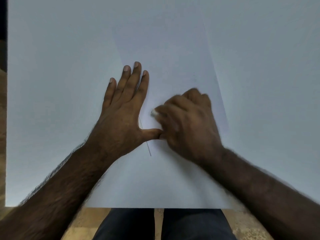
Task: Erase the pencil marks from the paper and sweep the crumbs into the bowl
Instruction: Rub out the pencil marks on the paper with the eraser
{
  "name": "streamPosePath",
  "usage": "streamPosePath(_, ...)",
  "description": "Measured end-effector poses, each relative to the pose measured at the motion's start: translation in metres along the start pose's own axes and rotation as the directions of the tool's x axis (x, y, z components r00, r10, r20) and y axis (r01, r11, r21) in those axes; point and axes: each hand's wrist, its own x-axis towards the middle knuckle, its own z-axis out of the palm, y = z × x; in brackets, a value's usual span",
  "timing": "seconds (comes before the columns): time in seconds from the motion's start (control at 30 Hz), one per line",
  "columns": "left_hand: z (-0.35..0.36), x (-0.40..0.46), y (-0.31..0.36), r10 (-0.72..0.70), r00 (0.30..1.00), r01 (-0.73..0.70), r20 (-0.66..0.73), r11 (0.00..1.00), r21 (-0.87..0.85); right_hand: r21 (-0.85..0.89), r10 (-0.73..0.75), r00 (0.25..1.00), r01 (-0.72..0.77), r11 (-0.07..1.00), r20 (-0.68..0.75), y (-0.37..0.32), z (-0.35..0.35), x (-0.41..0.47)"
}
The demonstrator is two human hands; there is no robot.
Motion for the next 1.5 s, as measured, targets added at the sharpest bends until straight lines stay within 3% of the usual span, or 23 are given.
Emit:
streamPosePath(0.17, -0.001, -0.001, -0.001, -0.004, 1.000, 0.004, 0.009, 1.000, -0.016, -0.099, 0.172, 0.972, -0.189, 0.977, -0.160, 0.034, -0.006, 0.040)
streamPosePath(0.4, 0.003, -0.001, -0.001, -0.007, 1.000, 0.006, -0.019, 0.999, -0.032, -0.011, -0.039, 0.998, 0.039, 0.999, 0.041, -0.006, 0.000, -0.001)
streamPosePath(0.53, 0.001, -0.001, -0.001, 0.004, 1.000, -0.004, 0.003, 1.000, -0.023, -0.162, 0.080, 0.991, -0.097, 0.982, -0.106, 0.026, -0.007, 0.041)
streamPosePath(0.6, 0.000, -0.001, -0.002, 0.007, 1.000, -0.007, 0.008, 1.000, -0.025, -0.145, 0.152, 0.981, -0.169, 0.975, -0.121, 0.032, -0.010, 0.049)
streamPosePath(0.8, 0.002, -0.001, -0.001, -0.001, 1.000, 0.000, -0.020, 0.999, -0.040, -0.022, -0.046, 0.996, 0.048, 0.999, 0.078, -0.010, -0.001, -0.001)
streamPosePath(1.03, 0.002, 0.001, -0.002, 0.011, 1.000, -0.011, 0.009, 1.000, -0.009, -0.096, 0.114, 0.986, -0.126, 0.987, -0.126, 0.019, -0.003, 0.040)
streamPosePath(1.23, 0.002, -0.002, -0.001, 0.009, 1.000, -0.009, -0.008, 0.999, -0.040, -0.018, -0.043, 0.997, 0.044, 0.999, 0.057, -0.013, 0.003, 0.000)
streamPosePath(1.4, 0.002, 0.001, -0.003, 0.006, 1.000, -0.006, 0.011, 1.000, -0.005, -0.128, 0.120, 0.984, -0.137, 0.982, -0.128, 0.015, 0.000, 0.046)
streamPosePath(1.5, 0.002, 0.000, -0.003, 0.007, 1.000, -0.006, 0.013, 1.000, -0.008, -0.113, 0.154, 0.982, -0.167, 0.980, -0.112, 0.011, 0.000, 0.047)
